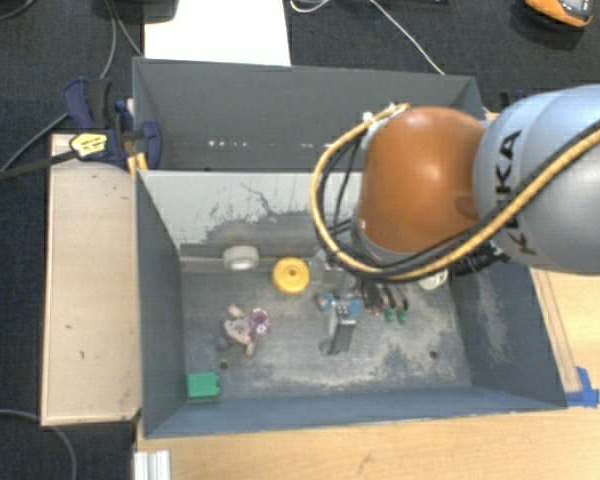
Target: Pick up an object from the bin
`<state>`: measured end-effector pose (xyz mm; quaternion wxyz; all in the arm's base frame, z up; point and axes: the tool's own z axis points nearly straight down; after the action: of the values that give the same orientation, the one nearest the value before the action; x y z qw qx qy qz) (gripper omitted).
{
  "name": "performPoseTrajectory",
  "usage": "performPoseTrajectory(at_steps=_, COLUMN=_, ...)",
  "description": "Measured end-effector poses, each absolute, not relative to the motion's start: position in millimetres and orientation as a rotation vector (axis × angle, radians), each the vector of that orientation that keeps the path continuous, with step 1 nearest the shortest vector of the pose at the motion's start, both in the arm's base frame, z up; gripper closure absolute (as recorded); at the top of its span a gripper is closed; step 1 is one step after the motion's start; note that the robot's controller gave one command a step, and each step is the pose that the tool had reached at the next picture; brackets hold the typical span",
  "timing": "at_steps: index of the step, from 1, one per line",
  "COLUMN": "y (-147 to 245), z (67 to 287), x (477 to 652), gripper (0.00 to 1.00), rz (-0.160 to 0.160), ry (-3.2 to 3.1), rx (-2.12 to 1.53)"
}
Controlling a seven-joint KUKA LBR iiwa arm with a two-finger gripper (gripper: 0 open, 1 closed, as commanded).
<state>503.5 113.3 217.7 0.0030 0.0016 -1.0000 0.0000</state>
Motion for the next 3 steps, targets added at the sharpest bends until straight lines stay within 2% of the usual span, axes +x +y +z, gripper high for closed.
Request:
performPoseTrajectory(at_steps=1, y=112.5, z=221.9, x=505.2, gripper=0.00, rz=-0.002, ry=-3.144, rx=-0.005)
performPoseTrajectory(at_steps=2, y=149.1, z=125.0, x=522.8, gripper=0.00, rz=-0.002, ry=-3.121, rx=0.369)
performPoseTrajectory(at_steps=3, y=172.7, z=162.8, x=527.4, gripper=0.00, rz=-0.004, ry=-3.118, rx=0.456)
